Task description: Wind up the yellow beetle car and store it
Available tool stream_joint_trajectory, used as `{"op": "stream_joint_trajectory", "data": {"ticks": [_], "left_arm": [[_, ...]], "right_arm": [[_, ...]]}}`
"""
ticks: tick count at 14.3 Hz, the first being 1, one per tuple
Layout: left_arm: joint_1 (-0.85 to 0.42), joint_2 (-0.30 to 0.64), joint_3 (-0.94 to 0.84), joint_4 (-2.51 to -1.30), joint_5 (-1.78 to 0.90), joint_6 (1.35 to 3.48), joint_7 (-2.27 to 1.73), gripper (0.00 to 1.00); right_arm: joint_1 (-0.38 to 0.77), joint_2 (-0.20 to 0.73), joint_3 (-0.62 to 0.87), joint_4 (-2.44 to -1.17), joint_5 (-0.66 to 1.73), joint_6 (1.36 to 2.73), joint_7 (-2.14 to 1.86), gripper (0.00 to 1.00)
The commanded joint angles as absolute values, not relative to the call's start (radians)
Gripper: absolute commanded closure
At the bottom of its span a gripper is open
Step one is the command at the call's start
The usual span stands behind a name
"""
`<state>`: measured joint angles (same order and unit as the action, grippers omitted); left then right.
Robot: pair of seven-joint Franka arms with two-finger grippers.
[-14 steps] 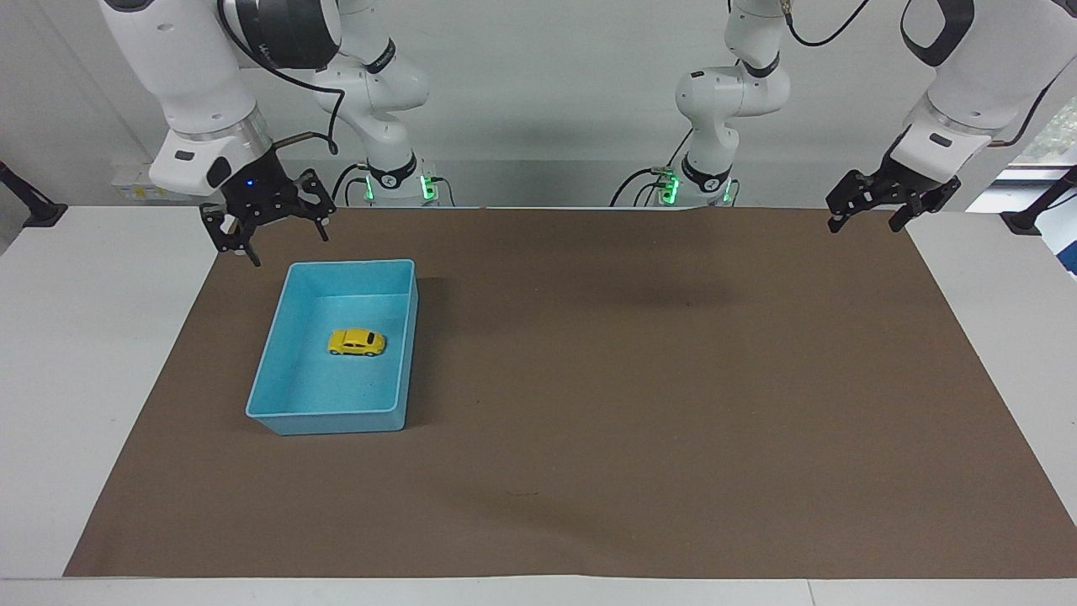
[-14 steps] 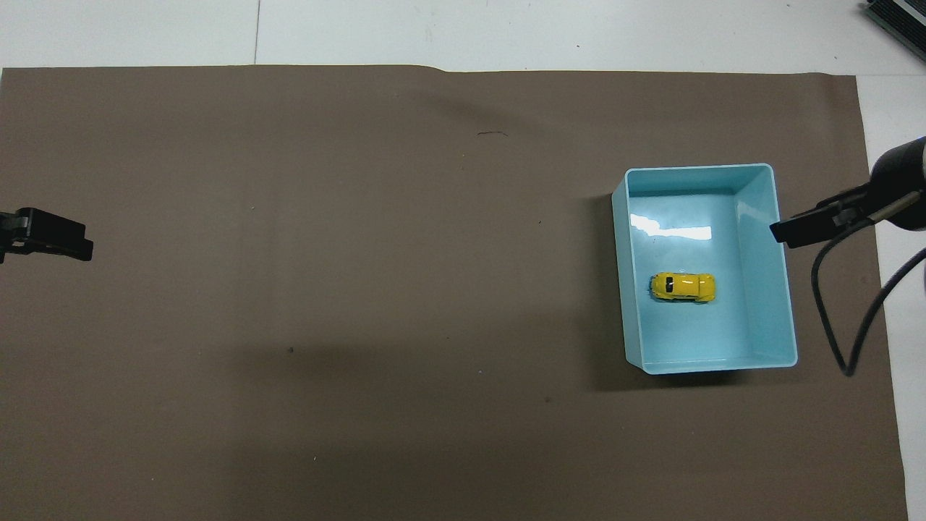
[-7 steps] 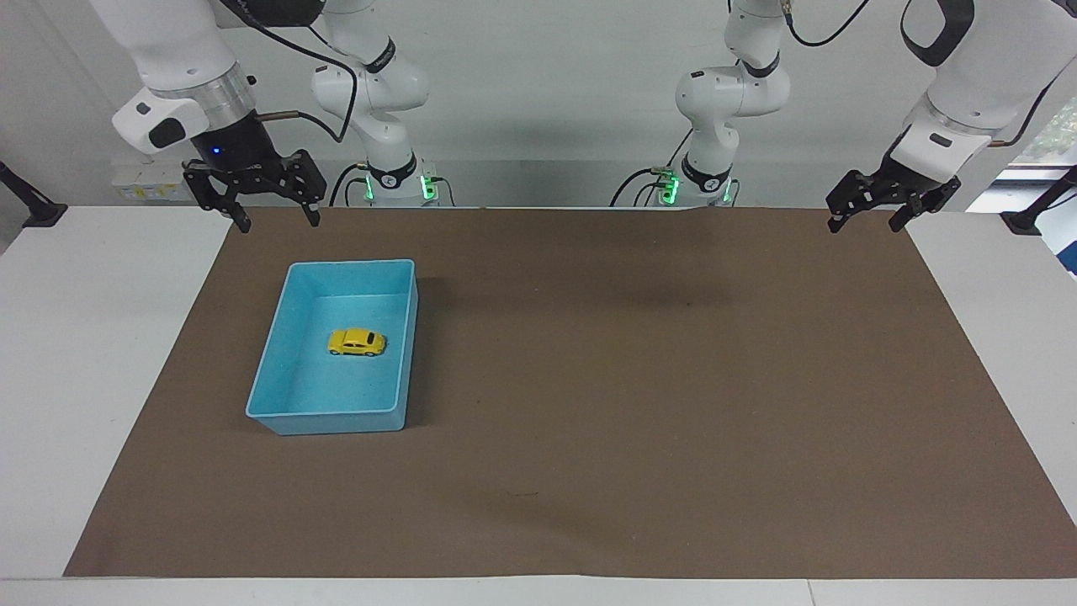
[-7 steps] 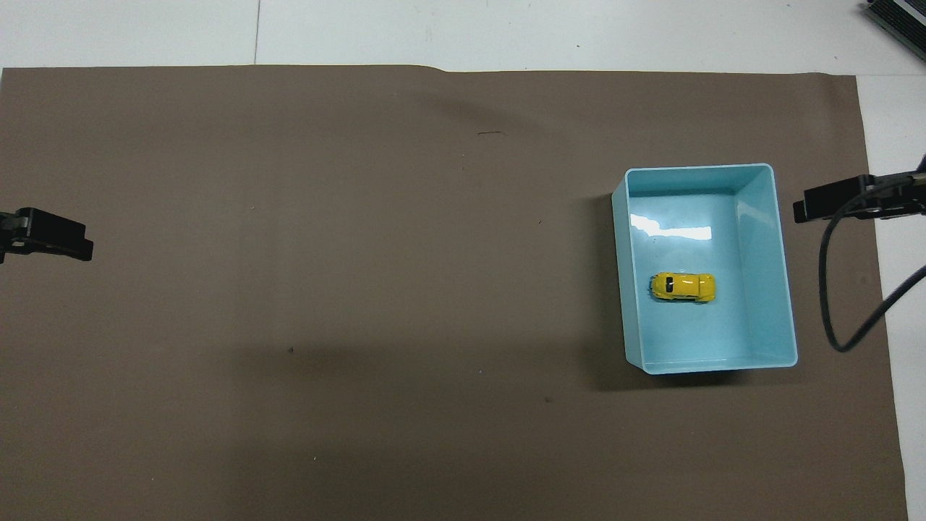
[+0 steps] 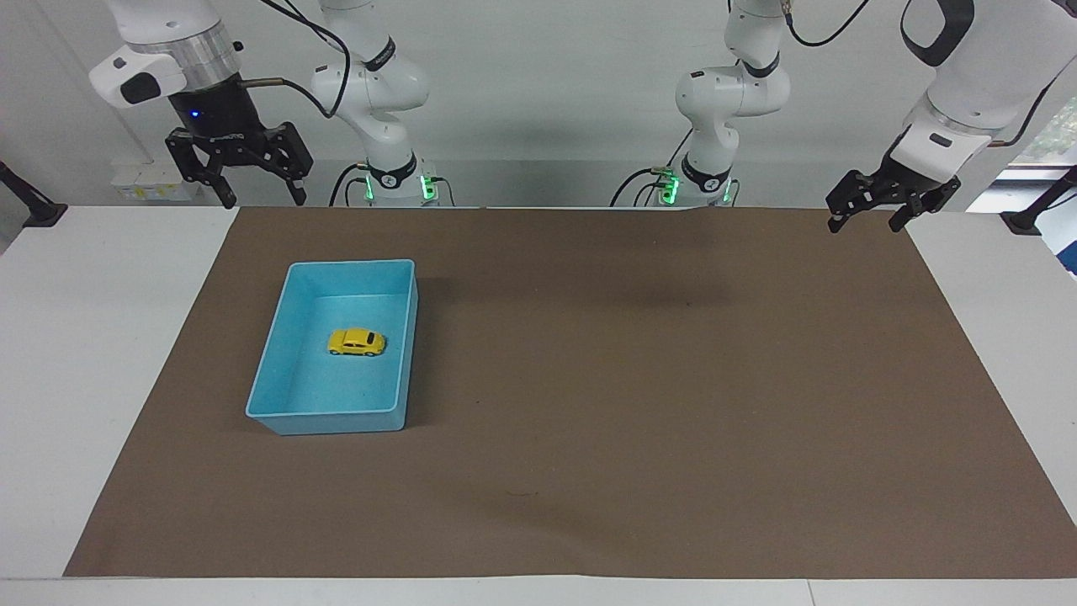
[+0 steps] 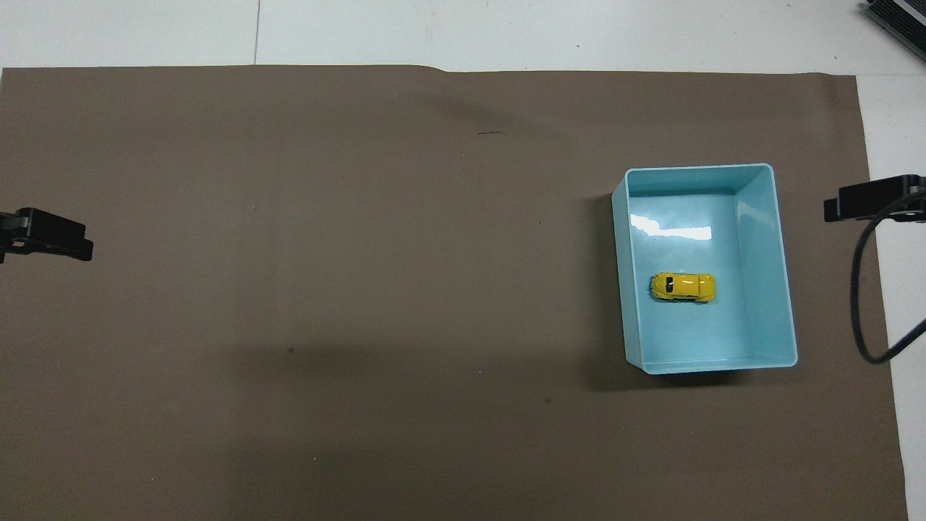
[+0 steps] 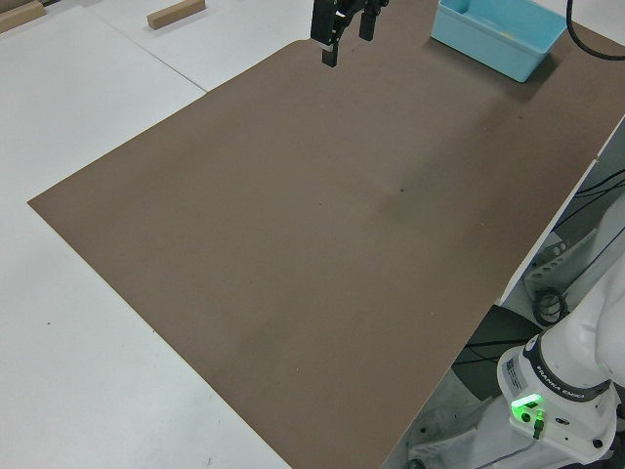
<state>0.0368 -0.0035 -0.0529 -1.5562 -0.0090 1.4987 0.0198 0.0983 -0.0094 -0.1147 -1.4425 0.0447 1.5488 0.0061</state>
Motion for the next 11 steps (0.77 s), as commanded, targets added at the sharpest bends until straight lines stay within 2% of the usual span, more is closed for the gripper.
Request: {"op": "stream_joint_trajectory", "data": {"ticks": [1, 11], "left_arm": [[0.055, -0.011, -0.063, -1.548, -0.023, 1.479, 0.018, 0.0], [0.055, -0.011, -0.061, -1.548, -0.023, 1.479, 0.018, 0.0]], "right_arm": [[0.092, -0.021, -0.107, -1.451, 0.025, 1.532, 0.012, 0.0], [0.101, -0.023, -0.103, -1.451, 0.012, 1.52, 0.011, 0.0]]}}
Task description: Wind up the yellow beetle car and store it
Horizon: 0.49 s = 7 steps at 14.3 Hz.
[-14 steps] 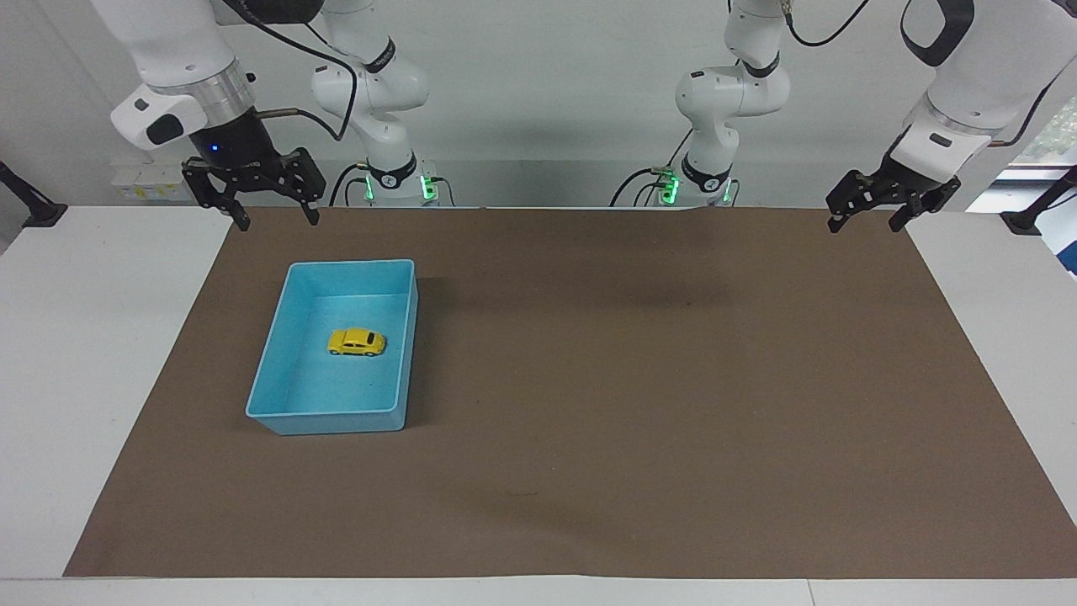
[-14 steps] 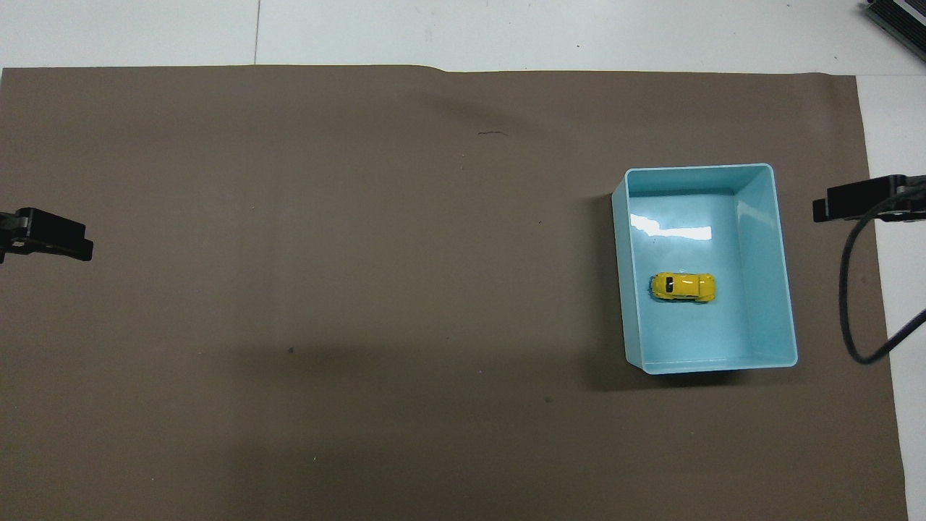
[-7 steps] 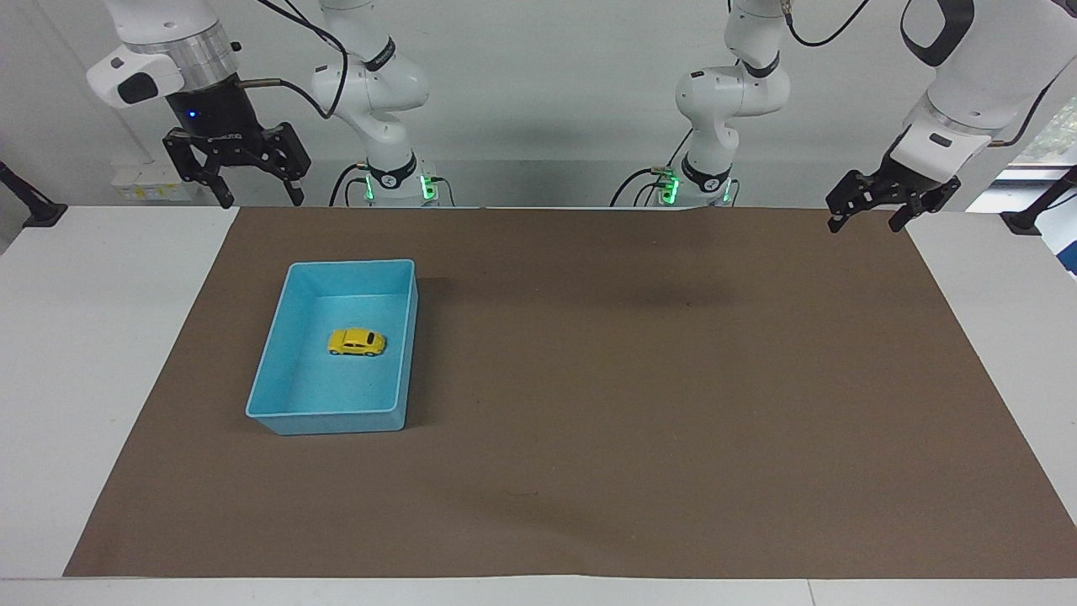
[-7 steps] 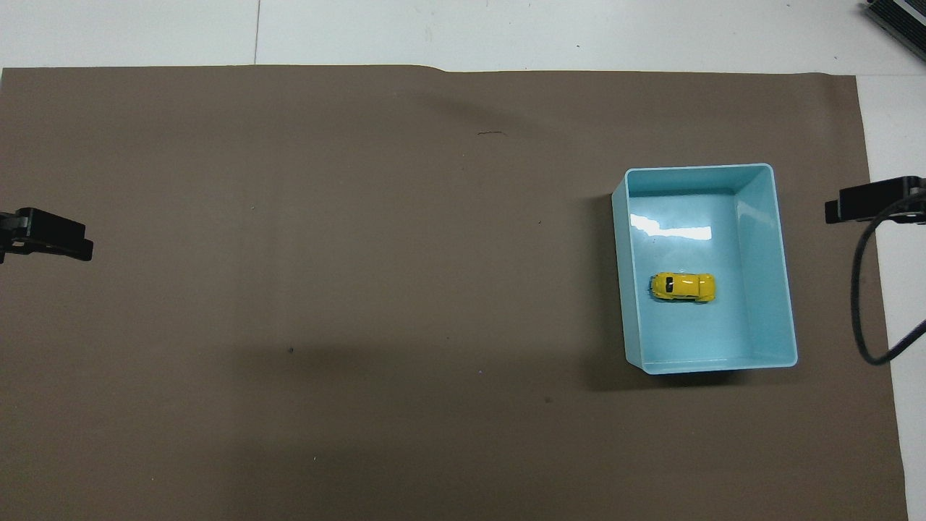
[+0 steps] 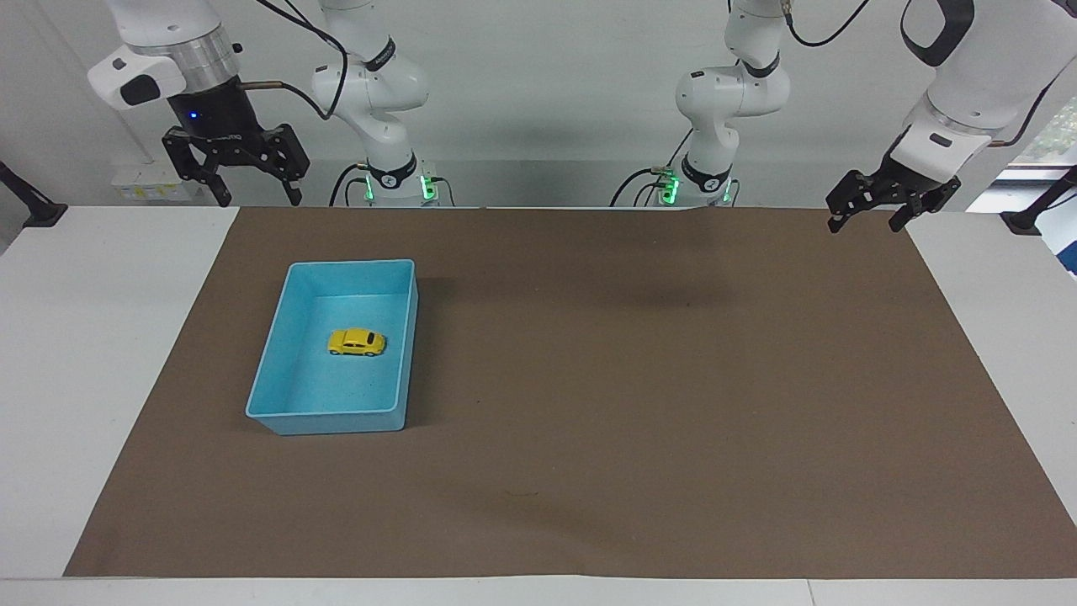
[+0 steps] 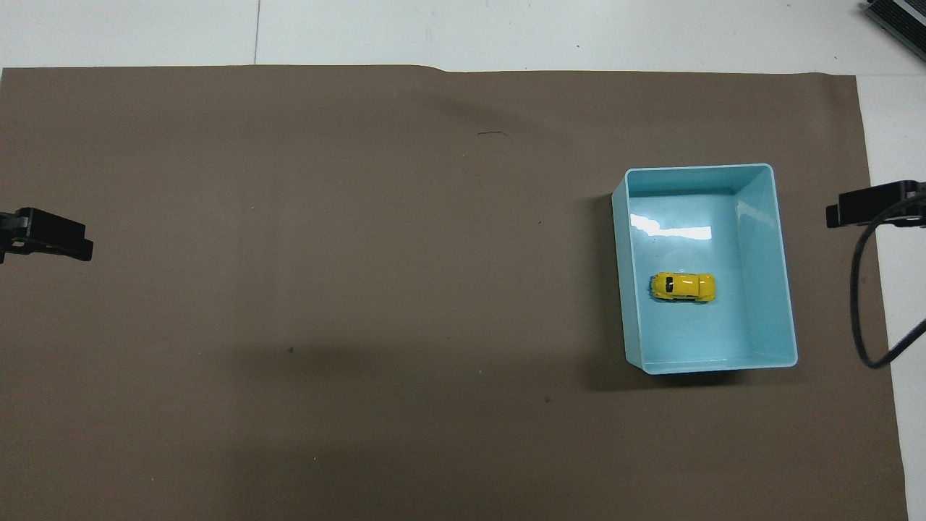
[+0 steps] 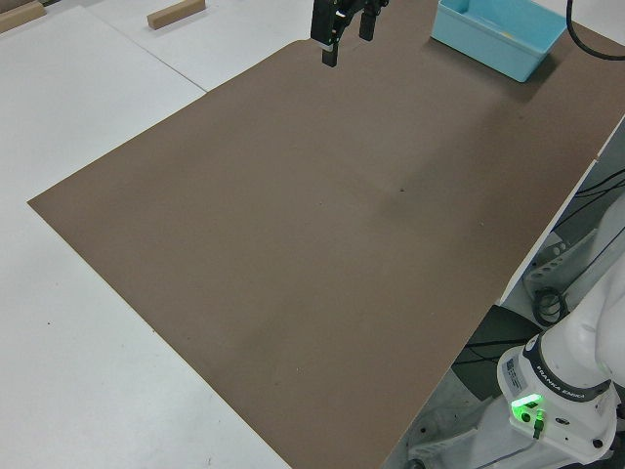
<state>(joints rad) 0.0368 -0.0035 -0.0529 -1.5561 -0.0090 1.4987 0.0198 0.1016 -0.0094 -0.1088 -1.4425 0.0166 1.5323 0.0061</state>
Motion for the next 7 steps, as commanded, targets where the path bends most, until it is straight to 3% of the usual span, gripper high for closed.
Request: {"op": "stream_joint_trajectory", "data": {"ticks": [1, 7], "left_arm": [[0.055, -0.011, -0.063, -1.548, -0.023, 1.479, 0.018, 0.0], [0.055, -0.011, -0.061, -1.548, -0.023, 1.479, 0.018, 0.0]], "right_arm": [[0.101, -0.028, -0.106, -1.454, 0.021, 1.519, 0.009, 0.0], [0.1, -0.029, -0.106, -1.454, 0.021, 1.517, 0.011, 0.0]]}}
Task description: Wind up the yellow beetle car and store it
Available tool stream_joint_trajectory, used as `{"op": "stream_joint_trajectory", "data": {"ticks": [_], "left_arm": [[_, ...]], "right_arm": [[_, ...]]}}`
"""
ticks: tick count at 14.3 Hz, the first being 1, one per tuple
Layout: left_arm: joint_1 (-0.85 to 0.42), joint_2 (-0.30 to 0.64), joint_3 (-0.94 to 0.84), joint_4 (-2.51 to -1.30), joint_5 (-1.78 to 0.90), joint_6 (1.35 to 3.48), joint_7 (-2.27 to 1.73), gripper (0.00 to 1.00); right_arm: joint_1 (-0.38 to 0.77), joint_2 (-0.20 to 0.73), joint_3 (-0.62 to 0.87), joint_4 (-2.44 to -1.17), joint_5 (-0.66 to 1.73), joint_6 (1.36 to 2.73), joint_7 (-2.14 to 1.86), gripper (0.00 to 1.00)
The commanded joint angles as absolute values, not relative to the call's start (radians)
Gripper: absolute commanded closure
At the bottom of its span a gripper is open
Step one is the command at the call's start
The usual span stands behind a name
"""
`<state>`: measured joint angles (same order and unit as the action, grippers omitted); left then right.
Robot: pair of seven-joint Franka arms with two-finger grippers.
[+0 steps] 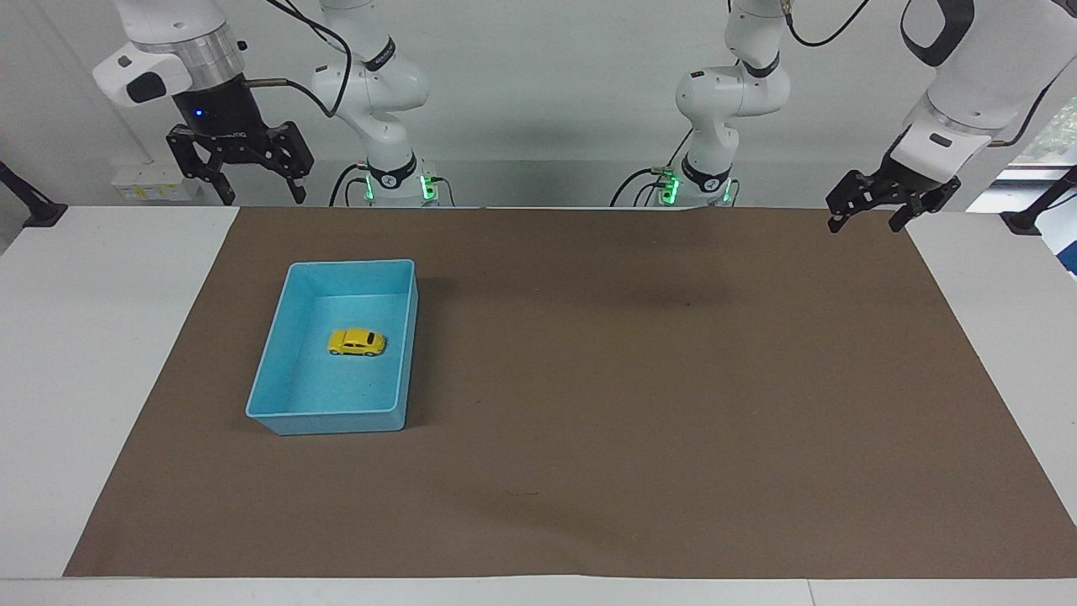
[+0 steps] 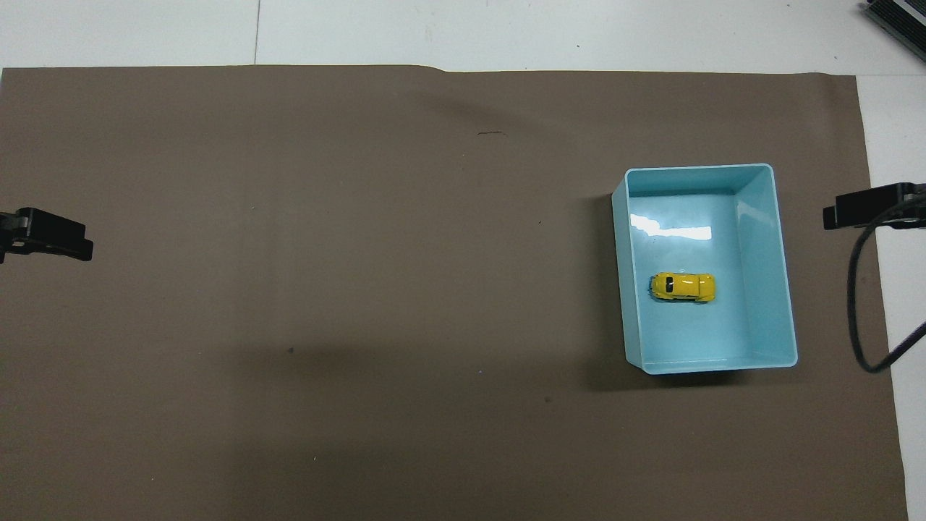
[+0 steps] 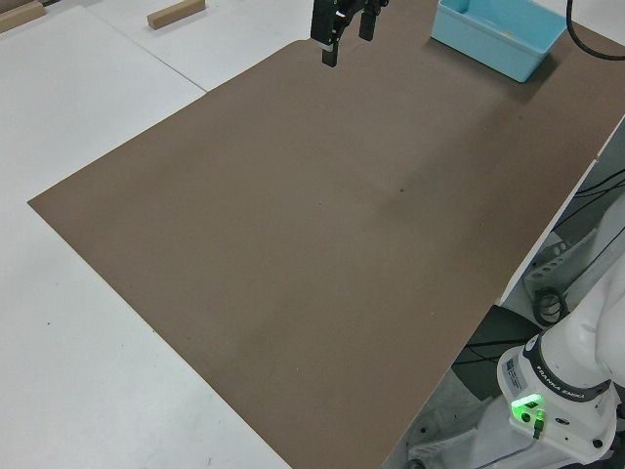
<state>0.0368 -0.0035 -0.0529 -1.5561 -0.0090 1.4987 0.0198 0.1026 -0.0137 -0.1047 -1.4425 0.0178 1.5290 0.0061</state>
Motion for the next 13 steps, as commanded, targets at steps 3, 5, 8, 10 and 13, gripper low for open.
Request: {"op": "stream_joint_trajectory", "data": {"ticks": [3, 5, 8, 10, 13], "left_arm": [[0.055, -0.011, -0.063, -1.548, -0.023, 1.479, 0.018, 0.0], [0.055, -0.011, -0.063, -1.548, -0.023, 1.479, 0.018, 0.0], [0.055, -0.011, -0.063, -1.548, -0.023, 1.479, 0.018, 0.0], [0.046, -0.011, -0.063, -1.548, -0.023, 1.476, 0.014, 0.0], [0.049, -0.011, -0.063, -1.54, -0.023, 1.46, 0.014, 0.0]], "right_arm": [[0.101, -0.031, -0.104, -1.454, 0.02, 1.517, 0.009, 0.0], [0.101, -0.031, -0.104, -1.454, 0.02, 1.516, 0.009, 0.0], [0.101, -0.031, -0.104, -1.454, 0.02, 1.516, 0.009, 0.0], [0.101, -0.031, -0.103, -1.454, 0.02, 1.516, 0.009, 0.0], [0.101, -0.031, -0.104, -1.454, 0.02, 1.517, 0.009, 0.0]]}}
